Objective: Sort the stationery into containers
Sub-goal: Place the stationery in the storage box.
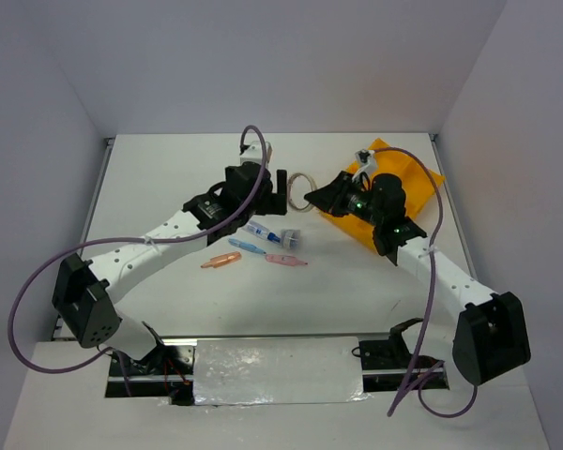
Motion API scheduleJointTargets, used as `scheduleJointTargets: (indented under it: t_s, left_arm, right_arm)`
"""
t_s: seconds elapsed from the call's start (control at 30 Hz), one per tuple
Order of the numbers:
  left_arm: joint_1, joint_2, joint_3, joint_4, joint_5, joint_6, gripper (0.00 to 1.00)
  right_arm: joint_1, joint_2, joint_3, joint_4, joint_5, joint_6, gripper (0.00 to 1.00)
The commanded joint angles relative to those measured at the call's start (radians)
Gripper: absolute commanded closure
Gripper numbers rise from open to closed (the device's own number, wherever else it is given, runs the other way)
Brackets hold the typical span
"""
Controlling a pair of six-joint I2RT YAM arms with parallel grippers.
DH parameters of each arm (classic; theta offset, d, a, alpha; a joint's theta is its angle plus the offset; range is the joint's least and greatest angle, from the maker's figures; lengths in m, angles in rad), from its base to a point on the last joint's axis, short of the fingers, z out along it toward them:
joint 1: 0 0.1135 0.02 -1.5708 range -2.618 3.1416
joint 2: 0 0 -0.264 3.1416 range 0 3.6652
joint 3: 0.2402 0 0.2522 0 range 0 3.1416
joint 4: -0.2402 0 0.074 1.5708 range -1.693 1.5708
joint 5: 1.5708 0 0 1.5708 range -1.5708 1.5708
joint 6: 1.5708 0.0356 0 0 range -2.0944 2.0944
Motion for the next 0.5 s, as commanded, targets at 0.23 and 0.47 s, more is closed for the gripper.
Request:
scheduleJointTargets:
  t_s: [0.23,0.47]
  left_arm:
    - [0.016,-0.189,-0.062,-0.306,-0.22,-0.138,0.01]
    - [-0.021,-0.442,-0.284,-0.289,-0.122,-0.1,0.01]
  right_arm:
    - [-0.318,0.218,0.18,-0.013,0.346,0.006,0.98]
    - [-0.426,0.524,0.389,0.002,0.337,0.051,0.97]
